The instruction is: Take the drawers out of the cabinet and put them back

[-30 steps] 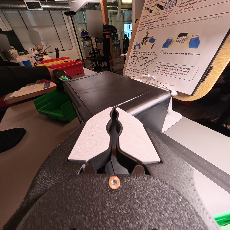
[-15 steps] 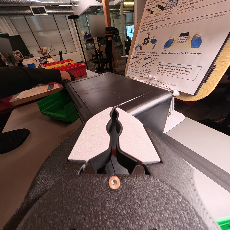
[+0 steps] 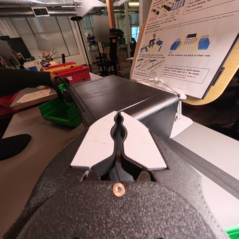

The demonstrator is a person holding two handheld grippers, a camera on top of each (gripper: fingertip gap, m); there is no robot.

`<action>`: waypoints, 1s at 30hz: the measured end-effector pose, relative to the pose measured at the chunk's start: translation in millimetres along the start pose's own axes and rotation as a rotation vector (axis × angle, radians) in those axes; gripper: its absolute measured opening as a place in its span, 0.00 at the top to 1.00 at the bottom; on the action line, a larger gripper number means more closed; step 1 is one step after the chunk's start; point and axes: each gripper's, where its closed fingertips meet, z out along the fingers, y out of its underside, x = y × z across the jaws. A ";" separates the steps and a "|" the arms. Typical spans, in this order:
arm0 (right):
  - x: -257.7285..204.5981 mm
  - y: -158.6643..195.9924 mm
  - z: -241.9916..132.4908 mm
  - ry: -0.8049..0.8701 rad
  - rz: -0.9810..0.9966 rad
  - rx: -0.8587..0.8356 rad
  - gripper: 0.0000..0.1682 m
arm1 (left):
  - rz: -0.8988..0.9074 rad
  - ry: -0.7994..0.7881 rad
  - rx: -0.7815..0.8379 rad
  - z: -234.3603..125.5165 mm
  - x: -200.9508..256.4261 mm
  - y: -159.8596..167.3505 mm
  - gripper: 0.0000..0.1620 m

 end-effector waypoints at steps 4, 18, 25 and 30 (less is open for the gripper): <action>-0.2 0.0 0.0 0.006 0.001 0.001 1.00 | -0.015 0.031 0.124 -13.0 20.8 -35.1 0.91; -1.0 0.3 -0.6 0.003 0.000 0.001 1.00 | -0.172 0.036 0.291 -23.8 44.2 -58.6 0.90; -0.9 0.5 -0.5 0.015 -0.019 -0.013 1.00 | -0.238 -0.040 0.379 -64.9 39.4 -58.9 0.91; -0.7 0.7 -0.2 0.024 -0.035 -0.031 1.00 | -0.215 -0.127 0.464 -151.5 47.6 -63.9 0.91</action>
